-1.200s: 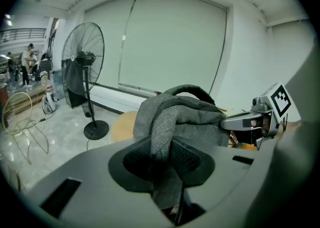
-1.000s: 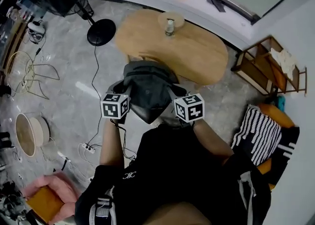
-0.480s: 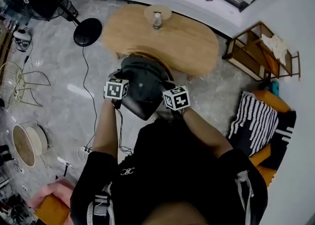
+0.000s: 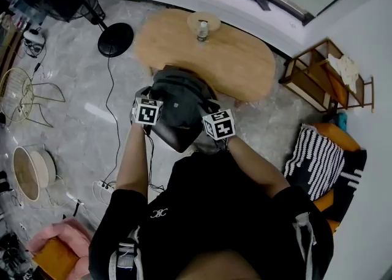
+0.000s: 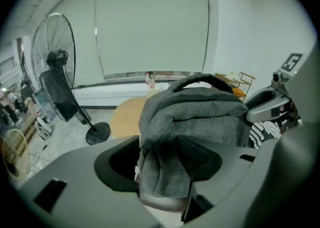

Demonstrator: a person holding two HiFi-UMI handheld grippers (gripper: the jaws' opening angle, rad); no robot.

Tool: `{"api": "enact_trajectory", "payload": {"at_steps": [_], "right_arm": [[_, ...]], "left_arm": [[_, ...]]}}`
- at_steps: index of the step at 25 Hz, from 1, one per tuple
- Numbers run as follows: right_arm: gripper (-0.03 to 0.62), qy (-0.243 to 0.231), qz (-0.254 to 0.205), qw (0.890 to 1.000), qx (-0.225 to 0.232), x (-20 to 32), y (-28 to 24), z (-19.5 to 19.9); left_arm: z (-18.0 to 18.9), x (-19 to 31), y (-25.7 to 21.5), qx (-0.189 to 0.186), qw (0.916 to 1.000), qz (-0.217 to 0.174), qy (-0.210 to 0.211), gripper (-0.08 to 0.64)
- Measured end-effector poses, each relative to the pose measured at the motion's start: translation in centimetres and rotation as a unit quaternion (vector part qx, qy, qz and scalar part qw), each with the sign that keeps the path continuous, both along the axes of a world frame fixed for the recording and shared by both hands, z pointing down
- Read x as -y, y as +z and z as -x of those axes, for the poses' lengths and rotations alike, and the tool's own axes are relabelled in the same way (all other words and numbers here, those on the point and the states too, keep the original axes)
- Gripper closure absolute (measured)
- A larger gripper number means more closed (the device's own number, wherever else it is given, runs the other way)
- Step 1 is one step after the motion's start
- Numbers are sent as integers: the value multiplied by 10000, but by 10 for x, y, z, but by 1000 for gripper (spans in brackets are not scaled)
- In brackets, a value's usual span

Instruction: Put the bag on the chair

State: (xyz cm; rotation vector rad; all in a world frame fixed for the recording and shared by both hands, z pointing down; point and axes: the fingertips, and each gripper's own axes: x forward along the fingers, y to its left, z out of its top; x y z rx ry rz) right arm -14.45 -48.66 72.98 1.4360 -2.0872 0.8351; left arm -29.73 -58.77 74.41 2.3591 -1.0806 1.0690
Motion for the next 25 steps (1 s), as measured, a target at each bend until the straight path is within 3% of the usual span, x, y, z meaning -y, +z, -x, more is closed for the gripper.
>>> {"api": "enact_trajectory", "payload": {"at_steps": [6, 10, 12, 15, 19, 25], "right_arm": [[439, -22, -335, 9994, 36, -4, -22, -11], [449, -20, -870, 9962, 60, 1, -50, -18], [469, 37, -1230, 9924, 50, 7, -72, -25], [551, 173, -1778, 9839, 30, 14, -113, -39], [578, 175, -2466, 9689, 63, 15, -169, -54], [578, -97, -3258, 9446, 388, -2, -245, -79]], "left_arm": [[7, -9, -33, 89, 9984, -558, -56, 324], [14, -18, -57, -28, 9955, -870, -362, 325], [13, -22, -82, -151, 9910, -1223, -527, 389], [11, -31, -124, -410, 9805, -1709, -878, 498], [-10, -54, -179, -850, 9683, -2023, -1197, 520], [-56, -91, -248, -853, 9550, -2634, -1063, 522]]}}
